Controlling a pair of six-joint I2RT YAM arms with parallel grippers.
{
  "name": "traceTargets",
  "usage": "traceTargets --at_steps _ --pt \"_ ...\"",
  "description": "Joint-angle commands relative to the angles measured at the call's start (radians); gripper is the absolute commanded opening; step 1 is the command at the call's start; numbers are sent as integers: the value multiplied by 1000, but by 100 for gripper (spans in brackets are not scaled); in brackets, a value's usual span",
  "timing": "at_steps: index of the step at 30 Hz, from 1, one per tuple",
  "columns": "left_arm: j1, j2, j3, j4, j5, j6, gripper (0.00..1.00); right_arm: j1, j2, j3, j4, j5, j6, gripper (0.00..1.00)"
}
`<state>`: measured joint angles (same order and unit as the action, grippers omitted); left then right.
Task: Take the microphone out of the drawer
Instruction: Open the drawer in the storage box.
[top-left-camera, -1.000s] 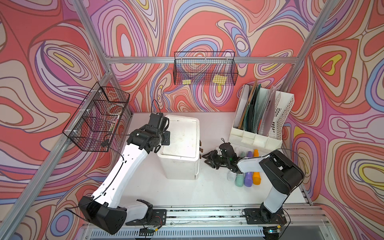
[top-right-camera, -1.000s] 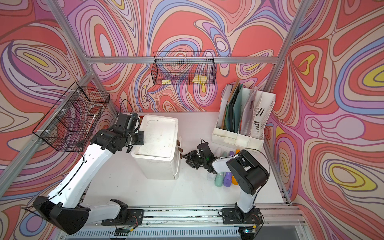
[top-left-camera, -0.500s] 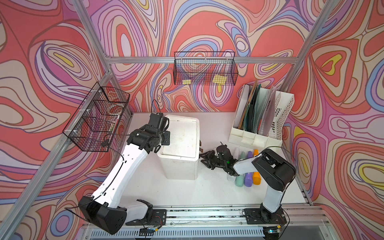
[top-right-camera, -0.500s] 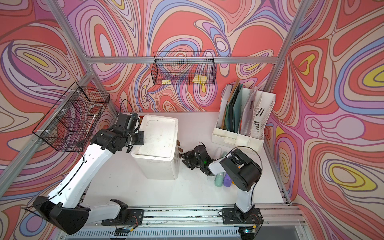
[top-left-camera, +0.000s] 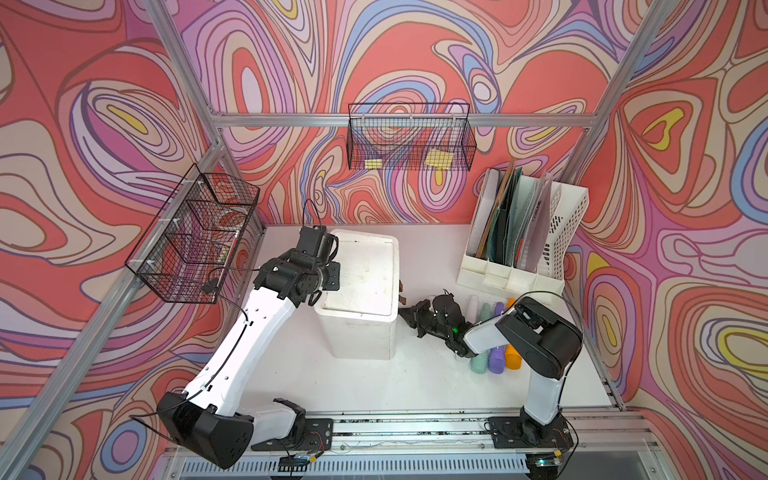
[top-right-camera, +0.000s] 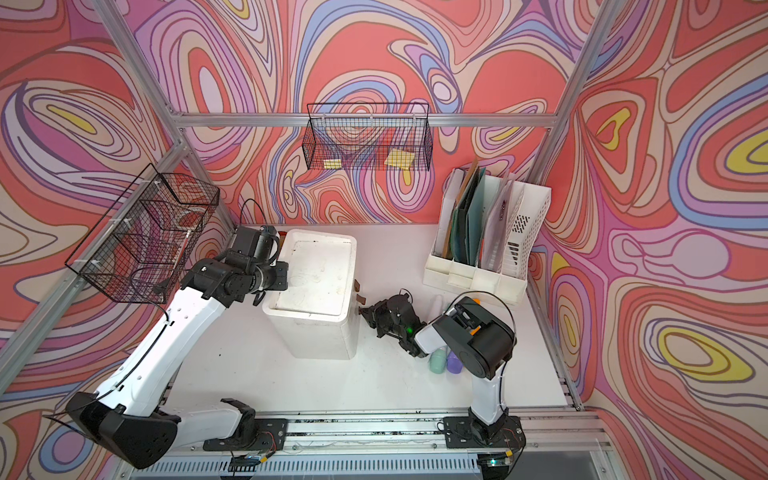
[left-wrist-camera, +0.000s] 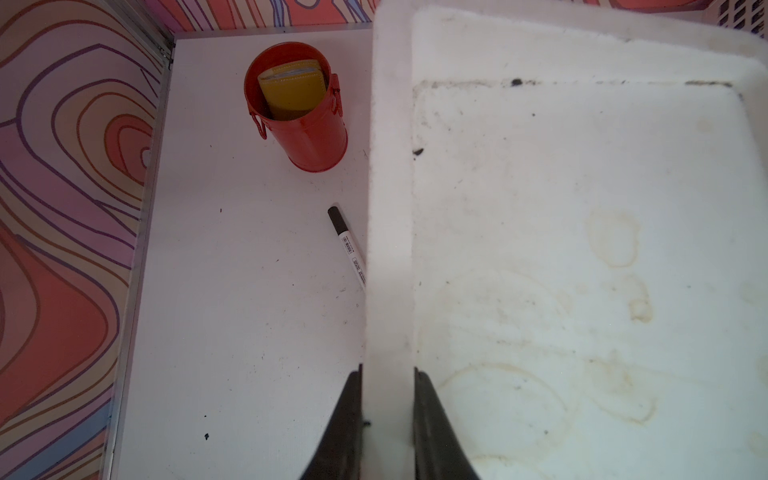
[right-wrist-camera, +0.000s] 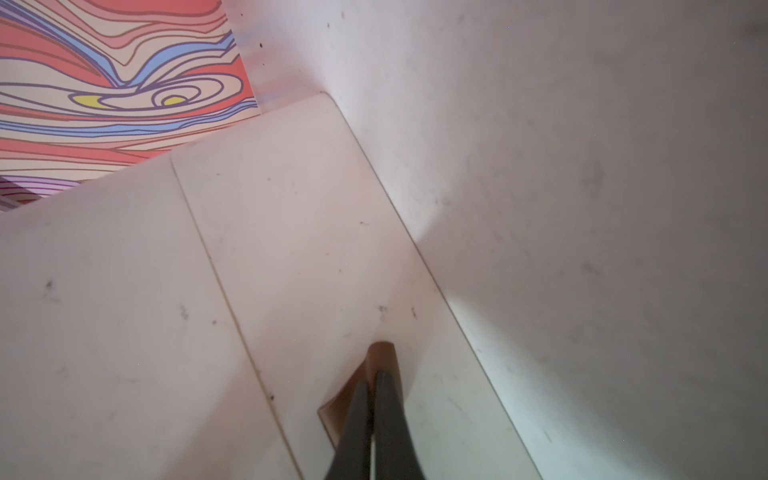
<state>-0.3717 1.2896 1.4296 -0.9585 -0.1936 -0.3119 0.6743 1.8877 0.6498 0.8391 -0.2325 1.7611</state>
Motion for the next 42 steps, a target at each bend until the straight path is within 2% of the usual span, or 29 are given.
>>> traceTargets --at_steps 1,8,16,25,42 --pt "-19 10 -22 -44 59 23 0 19 7 -12 37 21 4 0" --pt "-19 7 -21 -49 51 28 0 18 -60 -29 -80 42 -60 0" --pt "-18 1 -20 -51 45 30 0 11 -189 26 -417 74 -220 0" --pt "-18 -4 -26 -50 42 33 0 -35 -303 76 -708 133 -375 0" --pt "-19 -9 -26 -51 39 33 0 -202 -537 -27 -930 191 -483 0"
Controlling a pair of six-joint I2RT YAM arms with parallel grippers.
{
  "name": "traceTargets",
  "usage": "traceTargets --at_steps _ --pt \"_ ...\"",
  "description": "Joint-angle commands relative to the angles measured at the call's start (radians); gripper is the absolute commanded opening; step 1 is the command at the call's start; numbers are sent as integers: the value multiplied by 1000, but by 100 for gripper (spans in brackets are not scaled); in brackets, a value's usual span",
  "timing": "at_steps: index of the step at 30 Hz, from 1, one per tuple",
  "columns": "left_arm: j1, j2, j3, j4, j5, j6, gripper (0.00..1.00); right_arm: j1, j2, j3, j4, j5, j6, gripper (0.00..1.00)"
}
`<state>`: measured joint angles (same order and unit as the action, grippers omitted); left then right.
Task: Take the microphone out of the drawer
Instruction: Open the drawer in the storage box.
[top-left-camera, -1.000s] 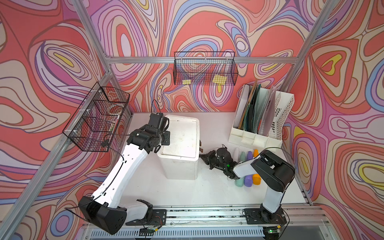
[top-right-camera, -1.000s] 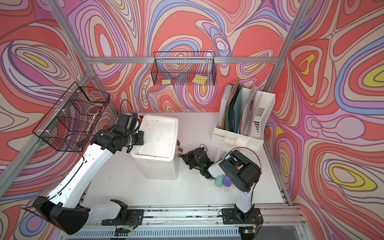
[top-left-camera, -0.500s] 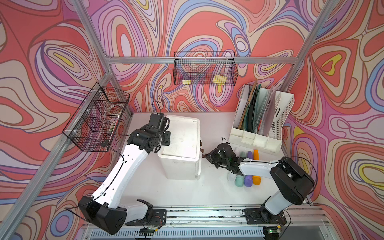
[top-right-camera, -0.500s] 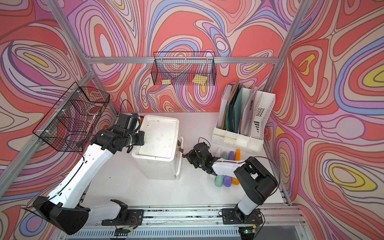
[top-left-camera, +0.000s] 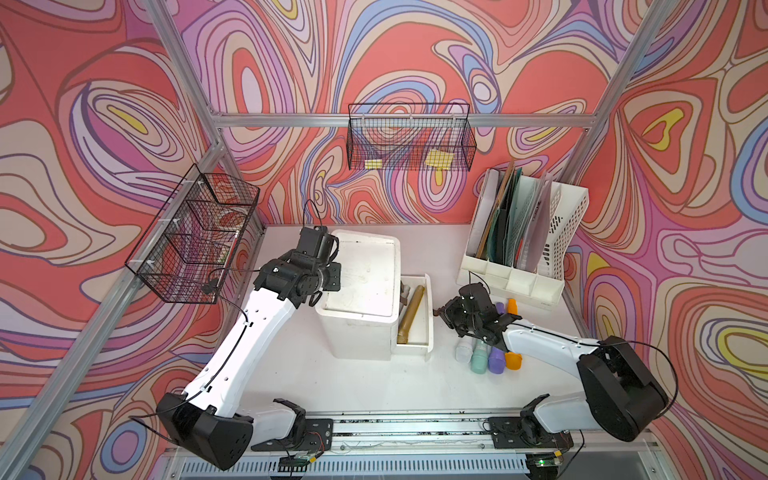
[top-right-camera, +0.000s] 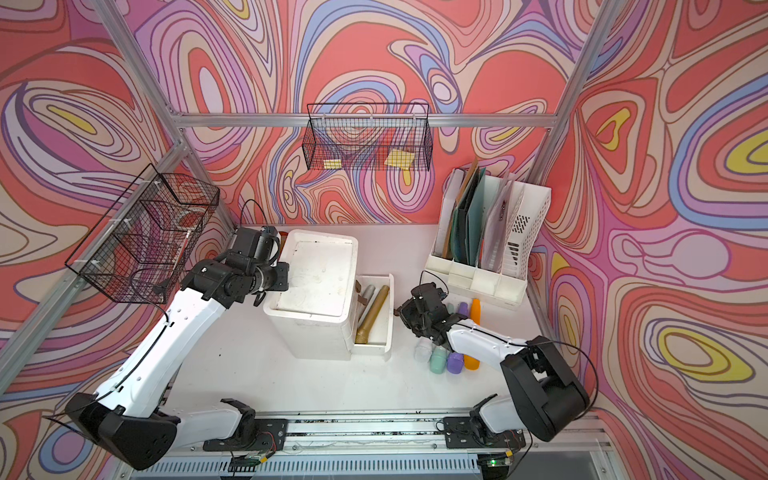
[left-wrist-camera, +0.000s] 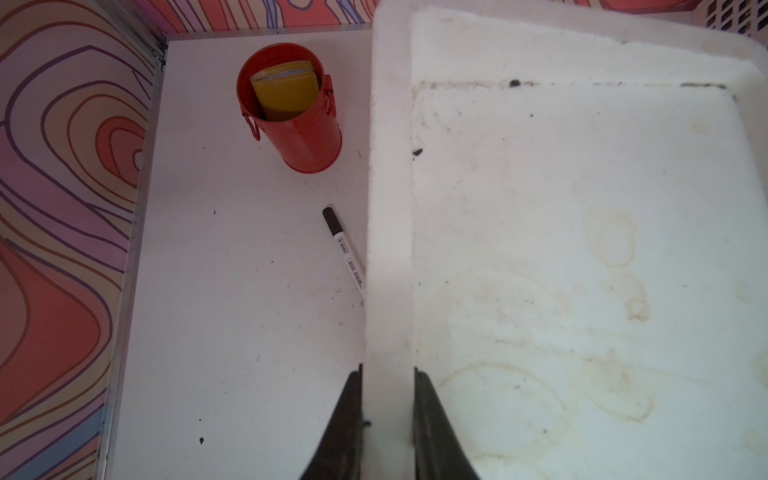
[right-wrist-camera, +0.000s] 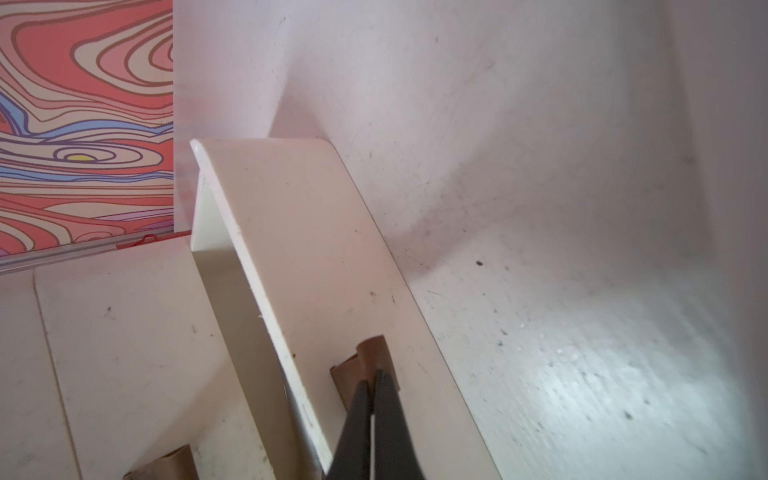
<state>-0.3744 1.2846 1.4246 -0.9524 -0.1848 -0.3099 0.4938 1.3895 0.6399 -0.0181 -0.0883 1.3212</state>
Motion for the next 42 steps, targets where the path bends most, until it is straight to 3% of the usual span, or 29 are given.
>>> traceTargets --at_steps 1,12,19,22,28,32,42 --pt "-16 -2 -21 -57 30 29 0 -28 -50 -19 -86 51 -49 0" --pt "-17 4 -19 -55 38 25 0 -57 -57 22 -152 25 -100 0" --pt "-15 1 -23 -52 34 23 0 -58 -22 104 -212 -8 -156 38" --pt "-16 -2 -29 -49 31 23 0 -57 -36 146 -289 23 -183 46" --pt "-16 -9 -44 -36 28 26 0 -45 -43 278 -469 33 -254 49" --pt "-15 -9 -52 -29 25 26 0 20 -10 395 -583 73 -287 50" --pt "-16 -11 -52 -23 27 29 0 163 124 576 -680 105 -238 47"
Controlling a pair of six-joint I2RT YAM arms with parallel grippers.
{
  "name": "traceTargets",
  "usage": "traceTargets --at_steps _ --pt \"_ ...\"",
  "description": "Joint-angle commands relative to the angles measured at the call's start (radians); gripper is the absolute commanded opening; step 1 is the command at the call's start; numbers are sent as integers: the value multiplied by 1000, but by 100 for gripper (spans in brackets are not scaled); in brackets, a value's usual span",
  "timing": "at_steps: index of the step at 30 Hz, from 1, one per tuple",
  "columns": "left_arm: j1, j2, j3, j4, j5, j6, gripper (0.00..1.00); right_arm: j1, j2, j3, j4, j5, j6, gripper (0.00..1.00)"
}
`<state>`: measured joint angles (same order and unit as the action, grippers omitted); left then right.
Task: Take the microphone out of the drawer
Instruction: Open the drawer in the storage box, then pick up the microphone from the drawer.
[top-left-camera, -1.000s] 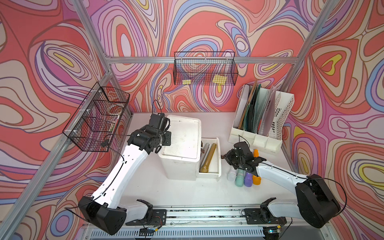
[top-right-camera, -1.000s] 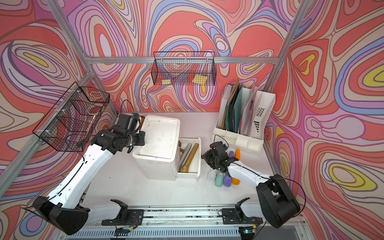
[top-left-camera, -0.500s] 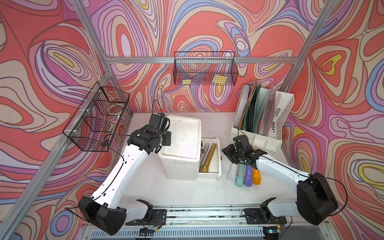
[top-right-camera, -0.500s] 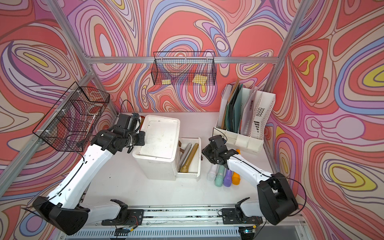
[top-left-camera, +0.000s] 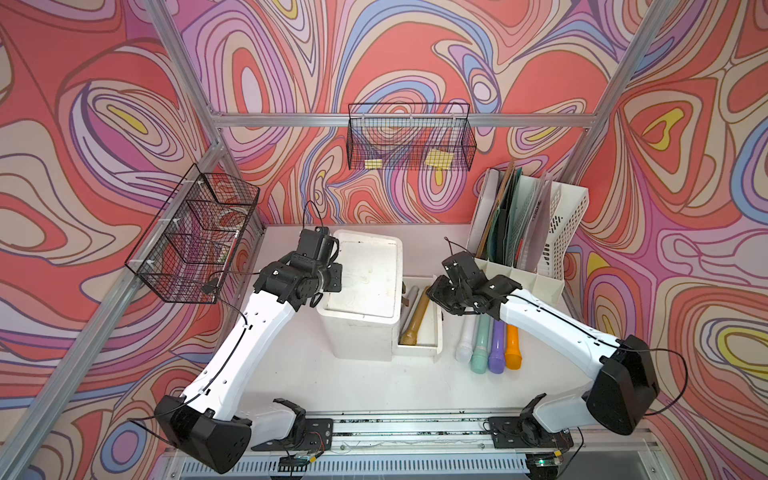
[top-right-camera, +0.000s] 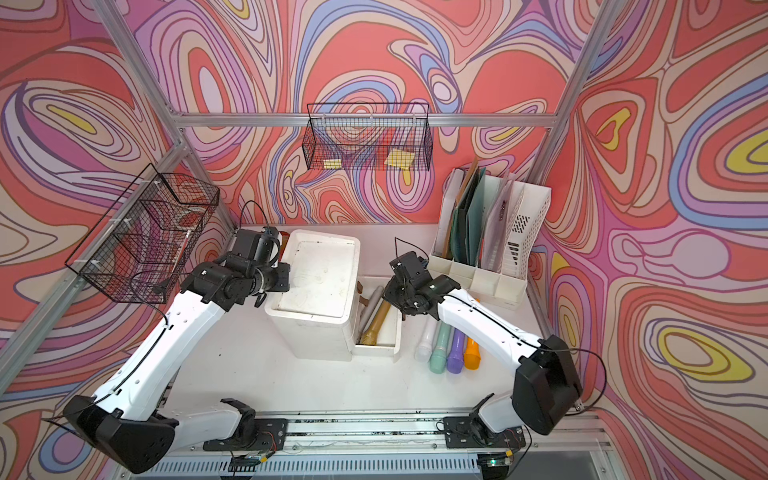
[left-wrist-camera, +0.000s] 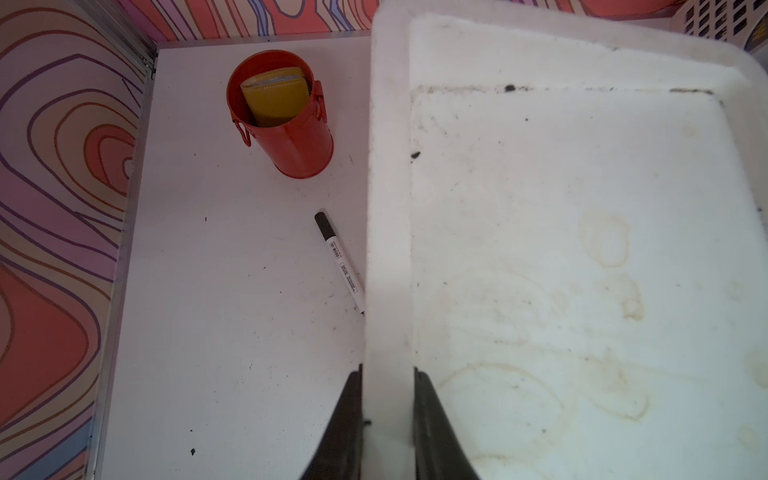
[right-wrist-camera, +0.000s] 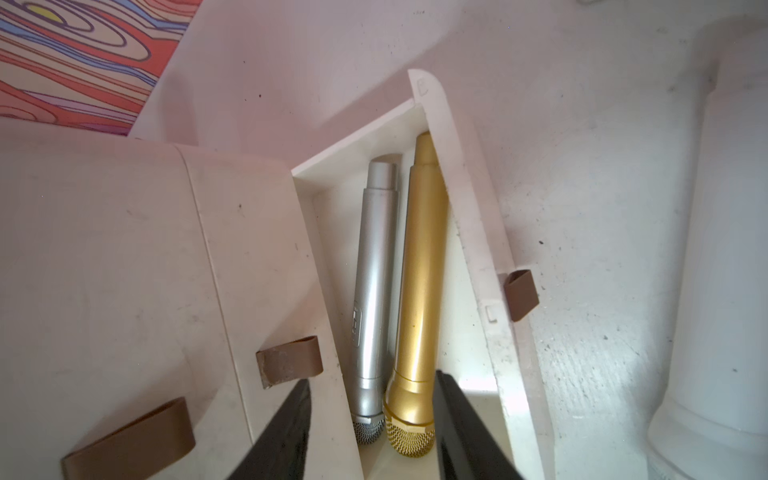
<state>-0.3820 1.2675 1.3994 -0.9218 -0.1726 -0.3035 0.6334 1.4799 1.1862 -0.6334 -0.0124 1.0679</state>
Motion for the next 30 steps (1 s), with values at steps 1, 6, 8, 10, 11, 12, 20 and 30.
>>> traceTargets --at_steps 1,6,8,10,11,12,20,30 --pt "-9 4 -27 -53 15 23 0 35 52 36 -63 27 23 47" --pt "-8 1 -26 -54 14 21 0 65 120 27 -34 -5 61 46" --pt "-8 -3 -29 -55 11 22 0 73 136 8 2 -19 79 45" --pt "-8 -4 -31 -57 10 24 0 81 159 -6 31 -24 99 44" --pt "-8 -4 -29 -58 9 26 0 83 169 -8 35 -26 105 44" --pt "-8 -3 -27 -60 8 26 0 84 182 -7 37 -25 111 44" --pt "-8 2 -14 -61 11 24 0 92 258 12 46 5 132 44" --pt "-8 6 -5 -66 13 22 0 96 387 44 30 8 133 42"
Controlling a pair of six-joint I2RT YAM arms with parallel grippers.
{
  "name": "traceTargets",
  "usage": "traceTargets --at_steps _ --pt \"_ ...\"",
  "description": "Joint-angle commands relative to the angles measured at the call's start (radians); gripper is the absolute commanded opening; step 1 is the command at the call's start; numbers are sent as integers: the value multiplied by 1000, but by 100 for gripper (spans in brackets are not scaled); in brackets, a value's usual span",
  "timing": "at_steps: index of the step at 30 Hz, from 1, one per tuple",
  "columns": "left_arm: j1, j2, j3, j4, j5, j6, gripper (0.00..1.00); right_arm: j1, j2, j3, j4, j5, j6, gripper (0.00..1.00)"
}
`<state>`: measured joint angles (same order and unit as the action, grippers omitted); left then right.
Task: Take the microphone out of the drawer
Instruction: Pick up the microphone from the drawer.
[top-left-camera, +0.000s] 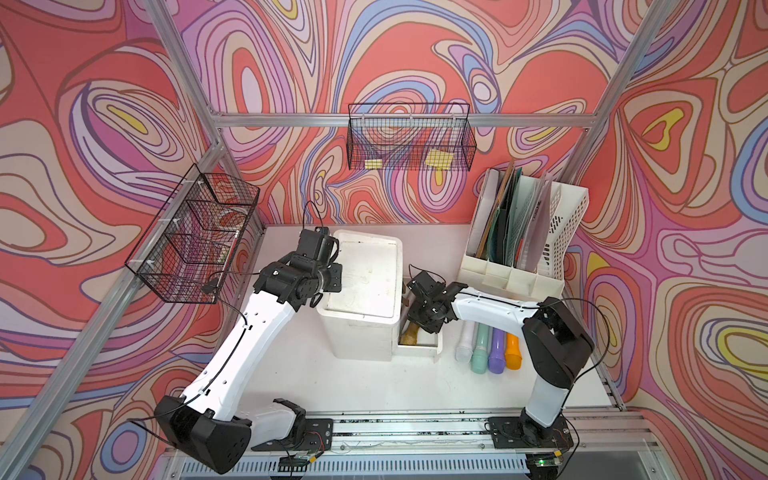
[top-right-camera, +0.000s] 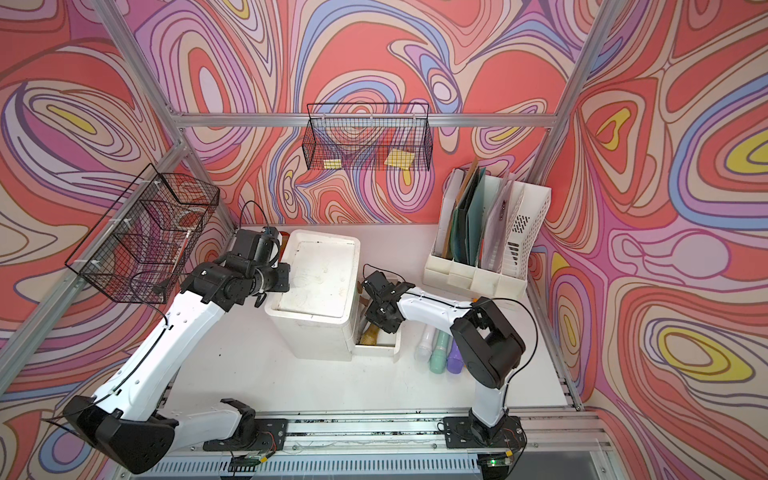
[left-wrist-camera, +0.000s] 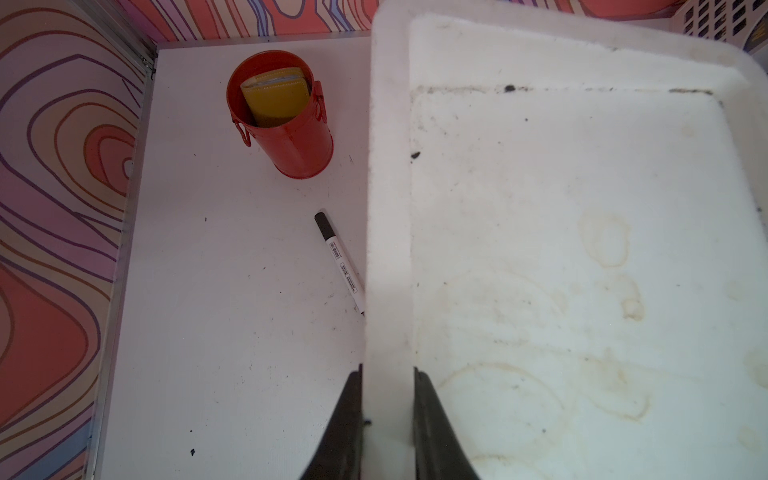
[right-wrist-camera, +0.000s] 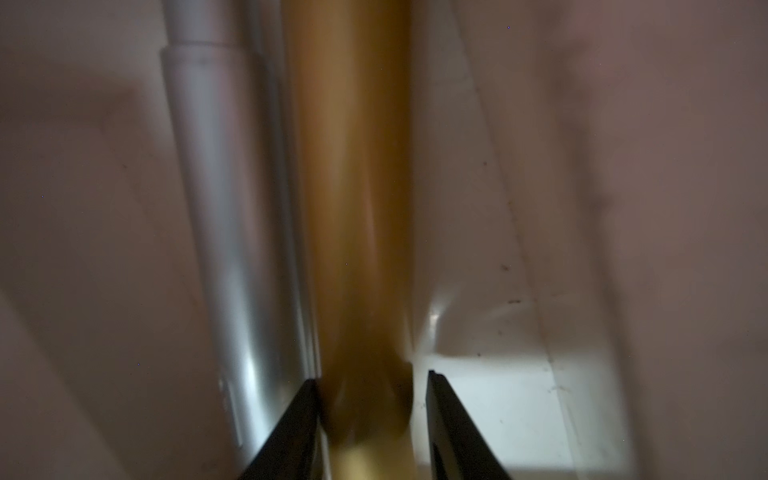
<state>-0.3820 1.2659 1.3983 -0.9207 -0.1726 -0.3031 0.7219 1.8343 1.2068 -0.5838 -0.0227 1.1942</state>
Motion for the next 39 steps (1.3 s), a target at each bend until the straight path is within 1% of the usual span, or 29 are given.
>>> traceTargets --at_steps 1,8,9,12,17,27,32,33,39 --pt "-9 8 -4 -68 15 21 0 10 44 26 -21 19 8 42" --pt "-8 7 -2 -69 15 20 0 23 86 31 -21 23 9 42" --pt "-8 8 -2 -69 16 19 0 24 85 29 -21 25 12 41" --pt "-8 8 -2 -69 14 19 0 27 67 23 -12 39 16 33" --pt "-9 7 -2 -69 13 19 0 27 23 16 -10 76 22 22" --pt "-9 7 -2 -72 13 18 0 28 -51 39 -14 134 6 12" --pt "-8 7 -1 -74 13 16 0 28 -56 58 -17 151 -15 11" --pt "-8 6 -1 -75 13 17 0 28 -83 62 -16 154 -18 11" --pt "-9 8 2 -75 13 18 0 27 -106 79 -3 172 -50 11"
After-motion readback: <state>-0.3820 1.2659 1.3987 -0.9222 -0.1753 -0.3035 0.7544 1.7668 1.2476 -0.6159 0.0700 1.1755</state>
